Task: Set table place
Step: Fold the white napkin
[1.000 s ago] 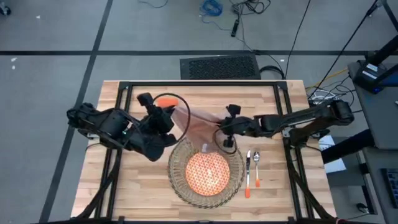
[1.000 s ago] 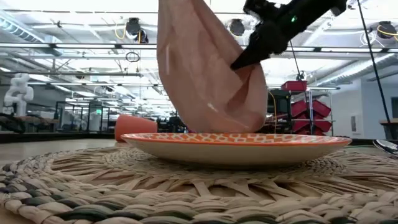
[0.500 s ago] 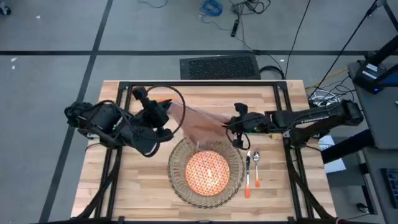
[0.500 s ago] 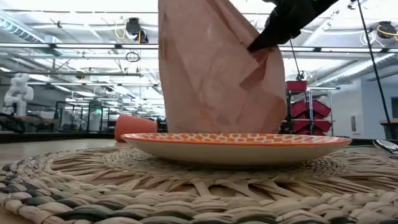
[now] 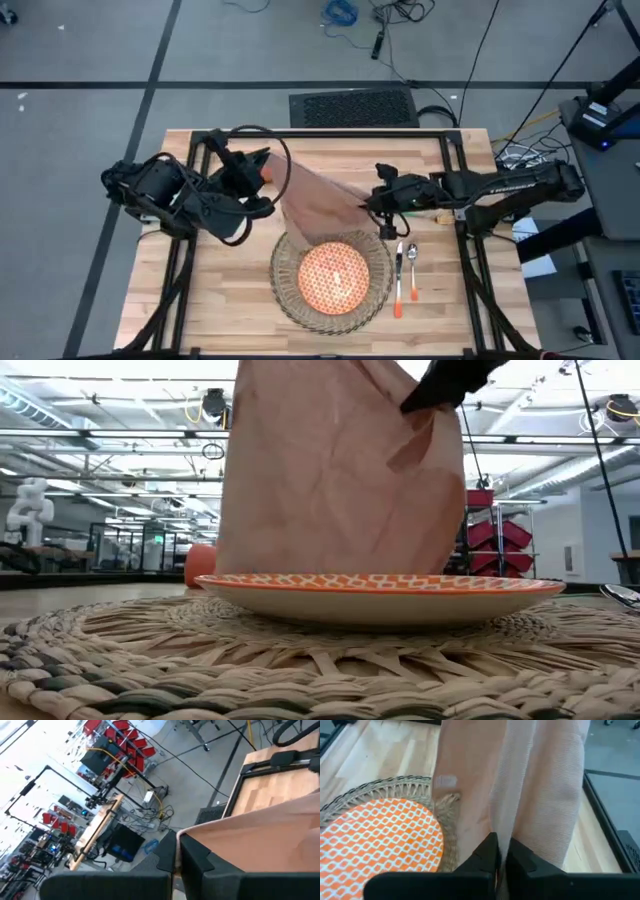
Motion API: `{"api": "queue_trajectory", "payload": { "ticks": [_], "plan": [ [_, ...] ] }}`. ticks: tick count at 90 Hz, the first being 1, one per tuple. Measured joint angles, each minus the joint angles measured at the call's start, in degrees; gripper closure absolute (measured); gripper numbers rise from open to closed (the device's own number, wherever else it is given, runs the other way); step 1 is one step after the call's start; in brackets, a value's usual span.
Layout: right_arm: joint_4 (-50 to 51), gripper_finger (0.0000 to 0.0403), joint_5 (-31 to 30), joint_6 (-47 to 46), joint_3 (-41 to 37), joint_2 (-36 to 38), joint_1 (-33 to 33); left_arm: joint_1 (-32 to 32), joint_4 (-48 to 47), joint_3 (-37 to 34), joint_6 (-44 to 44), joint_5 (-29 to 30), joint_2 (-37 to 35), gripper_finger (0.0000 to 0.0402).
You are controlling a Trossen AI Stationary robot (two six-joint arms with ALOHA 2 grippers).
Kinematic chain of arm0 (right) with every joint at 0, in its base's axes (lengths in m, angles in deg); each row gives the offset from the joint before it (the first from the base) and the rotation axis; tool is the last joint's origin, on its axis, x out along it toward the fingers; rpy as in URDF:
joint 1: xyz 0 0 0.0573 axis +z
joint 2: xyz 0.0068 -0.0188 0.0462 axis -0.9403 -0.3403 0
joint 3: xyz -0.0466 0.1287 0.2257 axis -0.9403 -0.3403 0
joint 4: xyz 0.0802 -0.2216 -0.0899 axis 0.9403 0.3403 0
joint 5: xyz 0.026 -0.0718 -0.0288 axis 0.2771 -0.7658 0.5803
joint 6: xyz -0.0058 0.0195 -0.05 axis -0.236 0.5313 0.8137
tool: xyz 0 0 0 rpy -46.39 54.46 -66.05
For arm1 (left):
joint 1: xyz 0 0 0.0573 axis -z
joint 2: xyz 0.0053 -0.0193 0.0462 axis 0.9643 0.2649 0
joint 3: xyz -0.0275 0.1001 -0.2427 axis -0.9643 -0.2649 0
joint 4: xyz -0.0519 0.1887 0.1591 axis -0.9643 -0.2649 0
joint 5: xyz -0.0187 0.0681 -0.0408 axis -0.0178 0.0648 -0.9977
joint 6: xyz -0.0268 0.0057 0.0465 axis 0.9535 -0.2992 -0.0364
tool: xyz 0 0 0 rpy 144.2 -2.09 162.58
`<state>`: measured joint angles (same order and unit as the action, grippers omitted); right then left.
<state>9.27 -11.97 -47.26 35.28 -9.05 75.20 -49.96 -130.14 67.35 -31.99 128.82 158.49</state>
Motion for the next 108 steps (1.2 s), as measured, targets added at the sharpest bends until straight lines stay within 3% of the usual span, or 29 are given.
{"api": "queue_trajectory", "payload": {
  "ticks": [10,61,77,108],
  "plan": [
    [3.4,0.0403,2.2,-0.8,2.9,0.0,0.7,0.1,-0.4,0.0,0.1,0.0,-0.7,0.0401],
    [11.5,0.0403,2.5,-1.7,15.8,-0.1,4.7,0.2,-0.4,0.0,0.5,0.0,-1.5,0.0402],
    [18.2,0.0403,-5.3,-0.9,20.4,-0.1,4.8,0.2,-0.4,0.0,-0.9,2.3,-2.2,0.0402],
    [29.6,0.0403,-6.1,-2.6,34.6,-0.1,7.5,1.4,-0.2,0.0,-3.1,5.6,-3.5,0.0402]
  ]
}}
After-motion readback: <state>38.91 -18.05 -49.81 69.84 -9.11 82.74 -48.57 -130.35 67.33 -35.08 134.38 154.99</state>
